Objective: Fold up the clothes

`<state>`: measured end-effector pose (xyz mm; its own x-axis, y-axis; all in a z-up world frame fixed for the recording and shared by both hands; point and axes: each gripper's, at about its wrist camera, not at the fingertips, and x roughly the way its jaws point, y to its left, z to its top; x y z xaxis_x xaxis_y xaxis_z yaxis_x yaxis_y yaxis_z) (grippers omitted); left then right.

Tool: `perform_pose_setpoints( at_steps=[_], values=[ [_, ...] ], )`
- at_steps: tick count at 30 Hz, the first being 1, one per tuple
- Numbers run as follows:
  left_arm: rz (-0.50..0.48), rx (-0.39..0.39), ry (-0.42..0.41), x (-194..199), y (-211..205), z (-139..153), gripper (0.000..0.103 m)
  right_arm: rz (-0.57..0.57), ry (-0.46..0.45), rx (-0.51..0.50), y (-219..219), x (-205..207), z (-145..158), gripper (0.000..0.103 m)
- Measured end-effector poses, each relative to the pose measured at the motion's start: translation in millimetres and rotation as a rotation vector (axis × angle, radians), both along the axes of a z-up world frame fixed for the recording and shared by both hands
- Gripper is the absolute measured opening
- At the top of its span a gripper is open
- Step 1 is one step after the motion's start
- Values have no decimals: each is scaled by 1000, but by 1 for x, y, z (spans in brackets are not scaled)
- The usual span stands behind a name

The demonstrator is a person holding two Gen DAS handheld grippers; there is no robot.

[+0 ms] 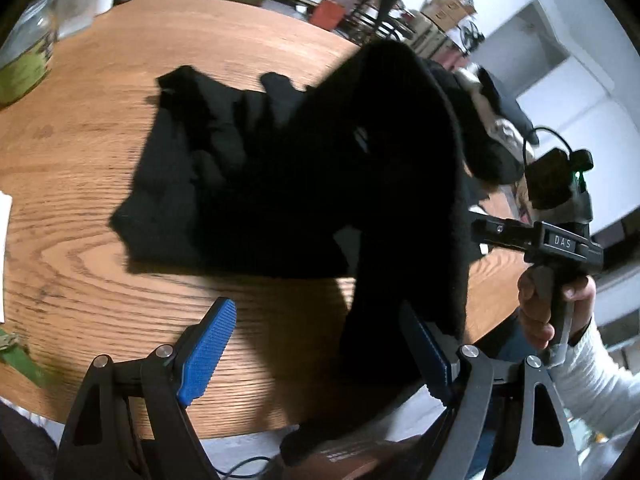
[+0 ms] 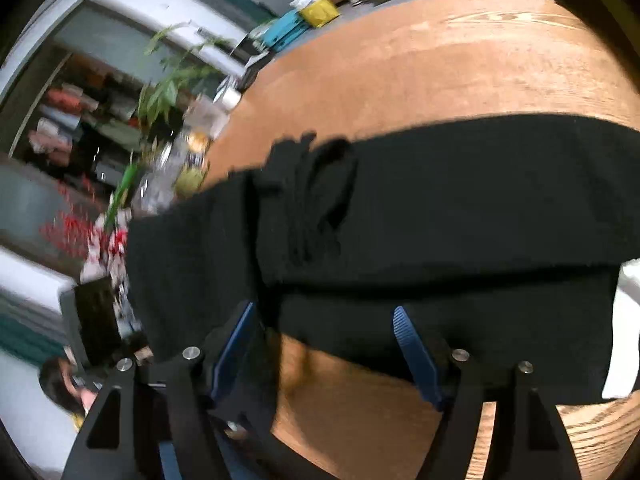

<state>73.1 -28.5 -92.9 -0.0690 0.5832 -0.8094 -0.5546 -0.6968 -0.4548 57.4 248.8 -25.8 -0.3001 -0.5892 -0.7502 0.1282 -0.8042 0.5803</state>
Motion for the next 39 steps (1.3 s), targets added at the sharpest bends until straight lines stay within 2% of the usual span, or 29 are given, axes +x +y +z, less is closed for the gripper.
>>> perform_pose_setpoints(
  at_steps=[2,4,10,13,16,20,21,23,24,26,30,33,36,39],
  values=[
    [-10,-29,5,8,12,-3,84,29,20,20,4,7,-3,76],
    [-24,-50,-11,18,26,-6,84,35,39,-2,5,7,-3,75],
    [-156,22,-35,60,59,18,84,-27,105,-117,41,16,-4,75],
    [-188,19,-49,70,72,19,84,-45,84,-121,53,16,-8,76],
    [-153,24,-100,63,82,9,84,-51,57,-139,62,16,-8,76],
    [-55,123,-199,44,78,6,83,-59,50,-127,66,19,-6,76],
    [-41,138,-216,41,77,8,79,-60,50,-123,68,21,-6,76],
    [-23,154,-236,33,76,17,33,-65,53,-121,73,25,-4,76],
    [-13,143,-227,27,76,25,2,-68,57,-124,76,26,-2,76],
    [-12,135,-216,16,80,41,2,-78,63,-131,80,28,1,76],
    [8,194,-211,-21,96,76,2,-90,72,-132,81,28,5,76],
    [68,165,-158,-68,109,88,2,-92,79,-127,80,29,6,76],
    [160,28,-164,-116,114,57,2,-80,80,-105,75,30,4,76],
    [167,-104,-236,-143,113,8,6,-61,77,-81,68,32,0,76]
  ],
)
